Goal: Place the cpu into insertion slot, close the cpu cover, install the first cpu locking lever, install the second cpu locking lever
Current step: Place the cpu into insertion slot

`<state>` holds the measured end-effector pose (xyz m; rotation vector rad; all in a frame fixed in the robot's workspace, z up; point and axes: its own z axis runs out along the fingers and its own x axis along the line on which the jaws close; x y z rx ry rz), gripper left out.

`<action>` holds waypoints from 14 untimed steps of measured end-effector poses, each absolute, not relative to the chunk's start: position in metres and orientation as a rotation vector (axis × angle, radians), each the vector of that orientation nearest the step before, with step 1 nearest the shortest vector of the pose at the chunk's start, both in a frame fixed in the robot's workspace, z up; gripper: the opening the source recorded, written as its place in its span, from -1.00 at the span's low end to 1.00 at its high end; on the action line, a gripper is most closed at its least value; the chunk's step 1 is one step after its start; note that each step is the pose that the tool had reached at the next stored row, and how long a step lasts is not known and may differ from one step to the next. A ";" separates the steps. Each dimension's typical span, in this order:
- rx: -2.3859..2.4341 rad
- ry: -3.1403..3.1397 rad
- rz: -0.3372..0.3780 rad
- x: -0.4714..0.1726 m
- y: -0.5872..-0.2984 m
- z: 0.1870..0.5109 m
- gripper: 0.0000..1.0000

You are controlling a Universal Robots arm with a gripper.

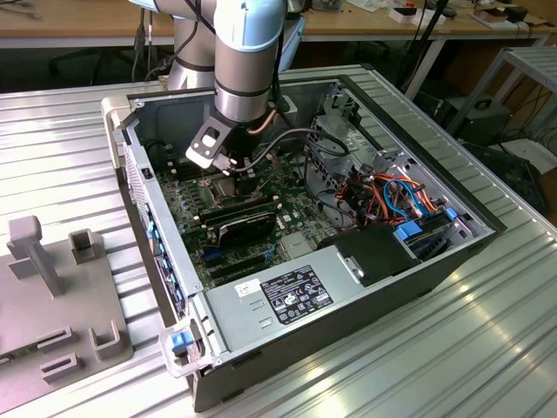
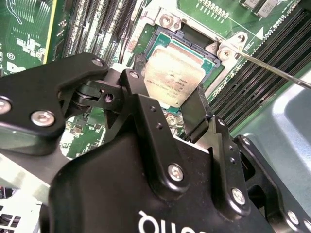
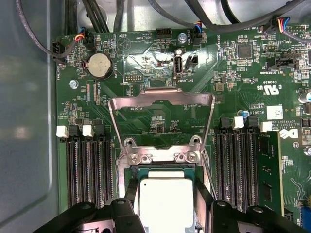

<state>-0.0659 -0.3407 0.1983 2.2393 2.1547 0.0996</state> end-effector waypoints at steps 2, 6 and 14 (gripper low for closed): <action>2.226 2.169 0.100 -0.066 -0.341 0.198 0.09; 2.202 2.195 0.101 -0.066 -0.341 0.198 0.09; 2.202 2.194 0.101 -0.066 -0.341 0.198 0.09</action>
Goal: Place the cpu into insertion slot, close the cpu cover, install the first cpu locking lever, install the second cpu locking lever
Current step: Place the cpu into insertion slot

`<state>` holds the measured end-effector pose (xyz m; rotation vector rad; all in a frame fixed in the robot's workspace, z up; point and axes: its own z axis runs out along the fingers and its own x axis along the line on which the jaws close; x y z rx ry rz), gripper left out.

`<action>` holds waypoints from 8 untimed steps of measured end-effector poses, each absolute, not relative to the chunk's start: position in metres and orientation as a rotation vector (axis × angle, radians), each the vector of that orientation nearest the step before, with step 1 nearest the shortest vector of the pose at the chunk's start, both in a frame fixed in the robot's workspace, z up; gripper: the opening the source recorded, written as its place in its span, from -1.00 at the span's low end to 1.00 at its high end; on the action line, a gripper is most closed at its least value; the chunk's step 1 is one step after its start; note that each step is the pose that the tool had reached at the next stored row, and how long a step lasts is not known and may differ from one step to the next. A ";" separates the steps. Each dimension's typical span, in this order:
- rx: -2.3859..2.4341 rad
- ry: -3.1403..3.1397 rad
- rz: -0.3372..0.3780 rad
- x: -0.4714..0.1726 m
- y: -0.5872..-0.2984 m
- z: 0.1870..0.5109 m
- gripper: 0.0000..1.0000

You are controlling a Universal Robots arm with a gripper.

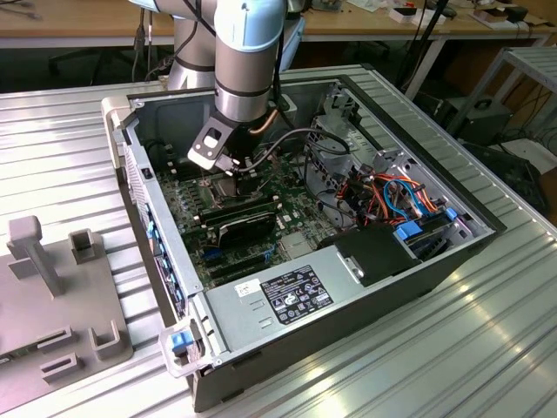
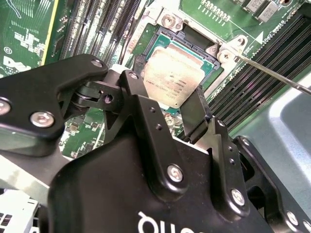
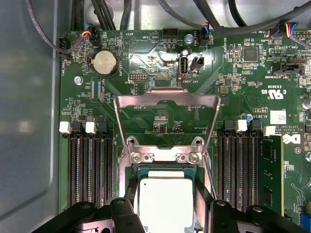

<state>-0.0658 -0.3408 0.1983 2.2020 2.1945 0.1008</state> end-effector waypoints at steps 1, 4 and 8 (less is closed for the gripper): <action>2.202 2.194 0.101 -0.066 -0.341 0.198 0.09; 2.203 2.193 0.100 -0.066 -0.341 0.198 0.09; 2.204 2.192 0.100 -0.066 -0.341 0.198 0.09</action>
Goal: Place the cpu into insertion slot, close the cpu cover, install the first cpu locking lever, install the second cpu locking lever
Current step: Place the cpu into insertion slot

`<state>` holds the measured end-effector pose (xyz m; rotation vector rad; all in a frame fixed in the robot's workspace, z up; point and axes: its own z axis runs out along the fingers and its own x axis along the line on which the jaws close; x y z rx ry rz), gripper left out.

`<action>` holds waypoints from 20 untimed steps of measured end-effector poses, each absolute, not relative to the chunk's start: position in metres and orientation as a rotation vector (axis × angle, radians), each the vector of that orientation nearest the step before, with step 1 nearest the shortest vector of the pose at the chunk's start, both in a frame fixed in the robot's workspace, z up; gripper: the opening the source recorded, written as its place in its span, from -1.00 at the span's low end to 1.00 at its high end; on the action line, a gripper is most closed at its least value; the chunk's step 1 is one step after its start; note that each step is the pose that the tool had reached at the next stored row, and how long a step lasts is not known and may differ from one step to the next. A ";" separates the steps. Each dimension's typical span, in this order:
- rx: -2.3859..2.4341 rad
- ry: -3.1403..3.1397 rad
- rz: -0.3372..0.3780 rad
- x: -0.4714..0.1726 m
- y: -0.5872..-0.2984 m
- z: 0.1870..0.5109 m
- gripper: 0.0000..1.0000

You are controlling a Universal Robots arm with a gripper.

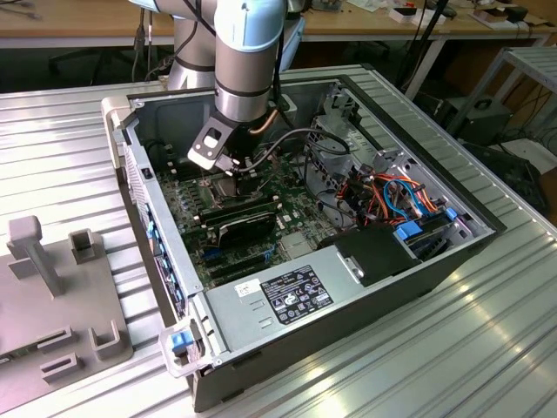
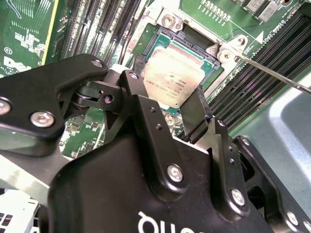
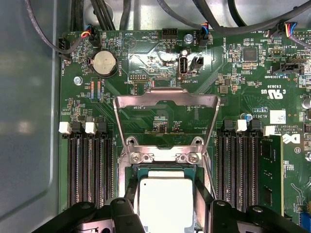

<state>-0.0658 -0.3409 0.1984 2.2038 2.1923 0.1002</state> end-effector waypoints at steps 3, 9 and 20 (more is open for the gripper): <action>2.204 2.192 0.100 -0.066 -0.341 0.198 0.09; 2.204 2.192 0.101 -0.066 -0.341 0.198 0.24; 2.225 2.170 0.101 -0.065 -0.337 0.198 0.24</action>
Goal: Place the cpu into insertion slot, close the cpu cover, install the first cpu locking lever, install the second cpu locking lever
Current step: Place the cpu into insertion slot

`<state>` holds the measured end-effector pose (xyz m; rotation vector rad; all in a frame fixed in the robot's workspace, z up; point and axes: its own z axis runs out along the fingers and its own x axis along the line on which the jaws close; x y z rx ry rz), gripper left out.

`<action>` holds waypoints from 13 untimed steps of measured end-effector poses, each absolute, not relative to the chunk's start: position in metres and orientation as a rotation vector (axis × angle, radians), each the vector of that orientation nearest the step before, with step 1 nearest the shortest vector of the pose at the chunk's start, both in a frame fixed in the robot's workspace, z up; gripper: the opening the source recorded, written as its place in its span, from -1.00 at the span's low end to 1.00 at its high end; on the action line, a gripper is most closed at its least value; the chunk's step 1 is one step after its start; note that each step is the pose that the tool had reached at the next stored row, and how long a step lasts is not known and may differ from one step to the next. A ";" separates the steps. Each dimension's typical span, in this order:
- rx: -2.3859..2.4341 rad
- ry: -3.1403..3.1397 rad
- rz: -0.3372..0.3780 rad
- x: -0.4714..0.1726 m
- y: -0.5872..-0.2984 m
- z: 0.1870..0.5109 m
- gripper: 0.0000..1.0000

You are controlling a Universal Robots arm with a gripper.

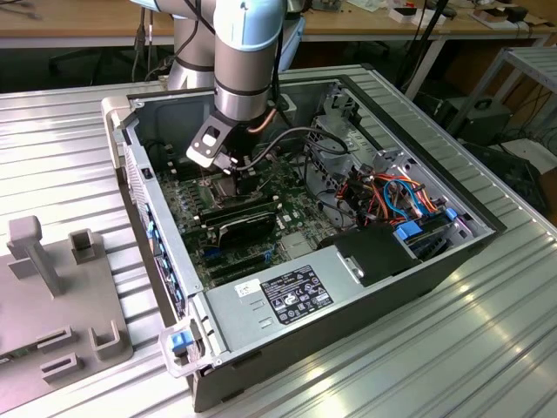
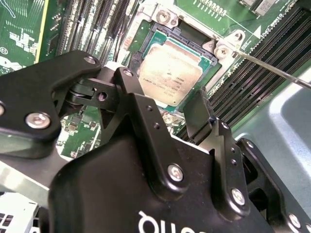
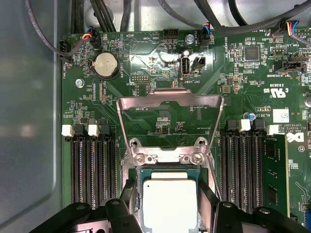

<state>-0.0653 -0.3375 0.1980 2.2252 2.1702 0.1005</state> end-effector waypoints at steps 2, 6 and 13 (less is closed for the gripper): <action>2.238 2.157 0.101 -0.065 -0.338 0.198 0.24; 2.245 2.150 0.101 -0.065 -0.338 0.198 0.24; 2.244 2.150 0.100 -0.065 -0.338 0.202 0.24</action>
